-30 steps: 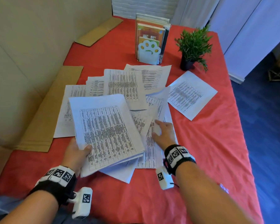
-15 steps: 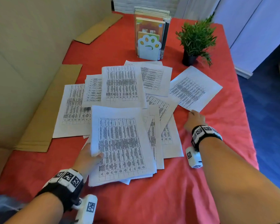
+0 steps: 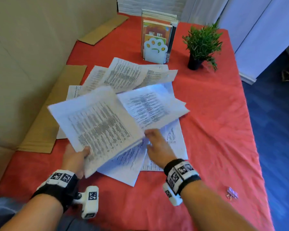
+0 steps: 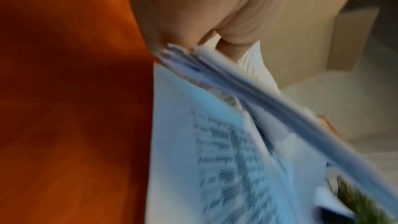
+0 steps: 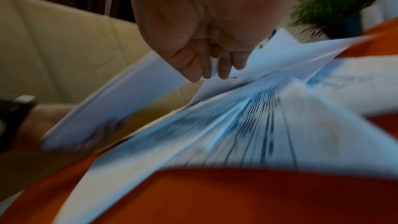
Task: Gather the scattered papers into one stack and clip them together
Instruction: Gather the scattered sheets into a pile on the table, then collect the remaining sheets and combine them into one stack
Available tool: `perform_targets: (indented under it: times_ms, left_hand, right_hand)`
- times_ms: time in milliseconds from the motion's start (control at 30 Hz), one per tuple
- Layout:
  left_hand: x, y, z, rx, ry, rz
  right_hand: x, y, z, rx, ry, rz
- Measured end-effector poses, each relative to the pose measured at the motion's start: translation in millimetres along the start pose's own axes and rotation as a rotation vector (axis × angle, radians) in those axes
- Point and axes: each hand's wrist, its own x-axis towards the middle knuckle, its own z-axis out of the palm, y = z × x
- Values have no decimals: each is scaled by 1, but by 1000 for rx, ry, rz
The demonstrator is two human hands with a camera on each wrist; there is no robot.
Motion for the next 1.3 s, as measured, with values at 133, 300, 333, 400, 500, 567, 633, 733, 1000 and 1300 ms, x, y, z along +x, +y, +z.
perform_targets:
  times_ms: [133,300,333,400,500,567,633,733,1000,1300]
  left_hand:
    - [5,18,-20,-93,111,61]
    - [6,27,-24,-177,15,65]
    - [3,28,-20,-169,-20,69]
    - [-3,30,-8,-130,-84,94]
    - [-9,29,12,-13,-128,126]
    - [-19,33,30,82,-146,170]
    - [-34,40,51,186,-164,247]
    - [-64,57,83,278,-243,328]
    - [-83,69,131,135,-608,133]
    - [-7,53,93,914,-81,297]
  right_hand:
    - [-23,-5,17,-111,-191,-81]
    - [-29,-6,-3,-166,-393,119]
    - [-30,-7,-9,-115,-425,220]
    - [-28,-11,-19,124,-326,348]
    - [-22,-22,-34,639,-152,513]
    - [-20,-24,-39,884,-130,592]
    - [-23,-17,-35,943,12,591]
    - [-28,2,-41,643,262,601]
    - [-41,81,-110,544,722,769]
    - [-63,140,-189,140,771,930]
